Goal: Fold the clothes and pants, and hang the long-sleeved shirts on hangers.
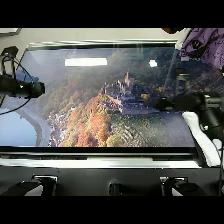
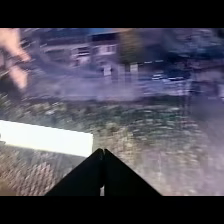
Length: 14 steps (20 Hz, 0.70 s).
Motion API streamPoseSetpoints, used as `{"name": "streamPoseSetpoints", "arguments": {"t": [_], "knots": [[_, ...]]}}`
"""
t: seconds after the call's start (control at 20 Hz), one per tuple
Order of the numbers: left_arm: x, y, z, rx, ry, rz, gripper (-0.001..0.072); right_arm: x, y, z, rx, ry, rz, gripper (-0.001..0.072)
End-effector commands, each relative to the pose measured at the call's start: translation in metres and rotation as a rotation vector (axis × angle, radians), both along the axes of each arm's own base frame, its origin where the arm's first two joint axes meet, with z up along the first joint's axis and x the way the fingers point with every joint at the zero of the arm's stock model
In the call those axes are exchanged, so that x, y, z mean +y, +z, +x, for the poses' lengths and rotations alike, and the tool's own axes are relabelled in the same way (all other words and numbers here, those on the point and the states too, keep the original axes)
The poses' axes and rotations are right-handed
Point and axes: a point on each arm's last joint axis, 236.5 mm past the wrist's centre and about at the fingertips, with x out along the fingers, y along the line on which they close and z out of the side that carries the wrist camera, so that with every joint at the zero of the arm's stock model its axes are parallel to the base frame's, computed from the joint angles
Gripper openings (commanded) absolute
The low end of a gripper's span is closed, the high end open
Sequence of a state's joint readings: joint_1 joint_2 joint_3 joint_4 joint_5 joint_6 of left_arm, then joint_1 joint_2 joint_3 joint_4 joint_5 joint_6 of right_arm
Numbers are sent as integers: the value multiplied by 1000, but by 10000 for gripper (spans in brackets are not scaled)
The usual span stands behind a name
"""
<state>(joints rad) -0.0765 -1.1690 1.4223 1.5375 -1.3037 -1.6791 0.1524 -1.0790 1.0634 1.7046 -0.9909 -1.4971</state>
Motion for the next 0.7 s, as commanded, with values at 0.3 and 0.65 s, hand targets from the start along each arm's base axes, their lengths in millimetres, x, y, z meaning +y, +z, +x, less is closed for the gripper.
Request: {"name": "streamPoseSetpoints", "arguments": {"t": [0.3,0.65], "knots": [[-1,7,-18,-25,-34,21,19,38,6,-1,-67,129,-57,33],[-1,7,-18,-25,-34,21,19,38,6,-1,-67,129,-57,33]]}}
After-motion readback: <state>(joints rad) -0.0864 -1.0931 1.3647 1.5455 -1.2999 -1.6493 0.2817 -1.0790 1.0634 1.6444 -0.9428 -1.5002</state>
